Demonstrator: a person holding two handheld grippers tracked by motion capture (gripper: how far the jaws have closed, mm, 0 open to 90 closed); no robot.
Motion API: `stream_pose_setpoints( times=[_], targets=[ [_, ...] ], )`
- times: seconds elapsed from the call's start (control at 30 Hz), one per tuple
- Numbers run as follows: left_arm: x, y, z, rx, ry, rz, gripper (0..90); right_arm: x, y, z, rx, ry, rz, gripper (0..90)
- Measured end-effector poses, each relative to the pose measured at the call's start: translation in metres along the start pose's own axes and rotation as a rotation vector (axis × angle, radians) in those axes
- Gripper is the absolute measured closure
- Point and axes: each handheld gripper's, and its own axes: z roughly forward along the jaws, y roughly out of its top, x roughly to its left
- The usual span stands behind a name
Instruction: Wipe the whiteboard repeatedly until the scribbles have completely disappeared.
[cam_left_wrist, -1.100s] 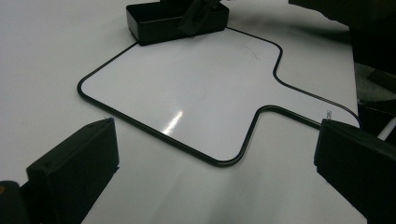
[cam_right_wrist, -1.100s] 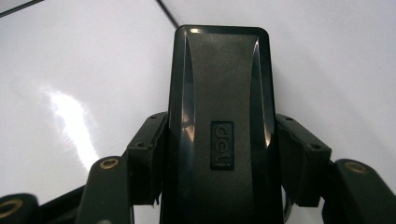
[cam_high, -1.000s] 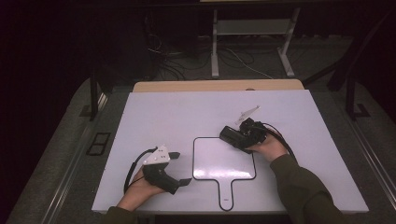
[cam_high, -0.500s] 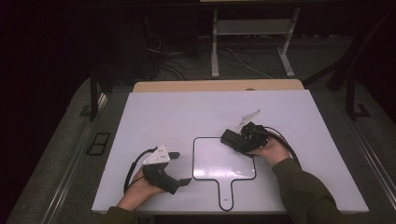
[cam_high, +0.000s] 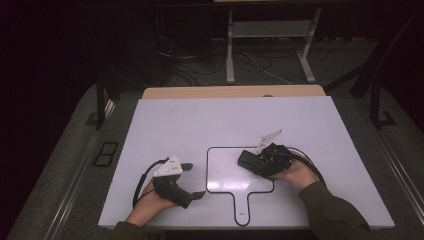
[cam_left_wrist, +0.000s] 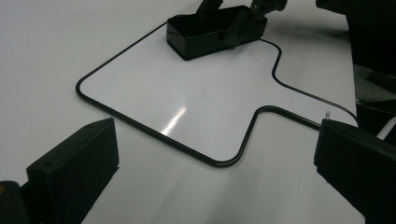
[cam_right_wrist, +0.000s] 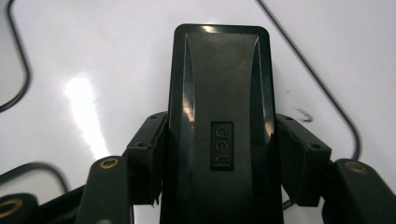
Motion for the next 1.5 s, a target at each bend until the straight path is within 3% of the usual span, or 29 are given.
stream_pose_setpoints(
  times=[0.53, 0.6, 0.67, 0.77, 0.93, 1.5],
  targets=[
    [-0.001, 0.0, 0.0, 0.0, -0.002, 0.002, 0.0, 0.042, -0.019, -0.014, 0.01, 0.048, -0.077, 39.1],
    [-0.001, 0.0, 0.0, -0.001, -0.001, 0.0, 0.0, 0.046, -0.022, -0.015, 0.01, 0.044, -0.097, 39.0],
    [-0.001, 0.0, 0.001, 0.0, -0.002, 0.001, 0.0, 0.051, -0.024, -0.017, 0.002, 0.059, -0.081, 39.1],
    [-0.002, 0.0, 0.001, 0.001, -0.004, -0.001, 0.0, 0.049, -0.025, -0.017, 0.001, 0.05, -0.096, 39.0],
    [-0.002, 0.0, 0.001, 0.001, -0.004, -0.001, 0.0, 0.038, -0.02, -0.014, -0.003, 0.039, -0.055, 39.1],
    [-0.001, 0.0, 0.001, 0.006, -0.009, 0.0, 0.0, -0.027, 0.01, 0.007, -0.003, -0.021, 0.067, 39.1]
  ],
)
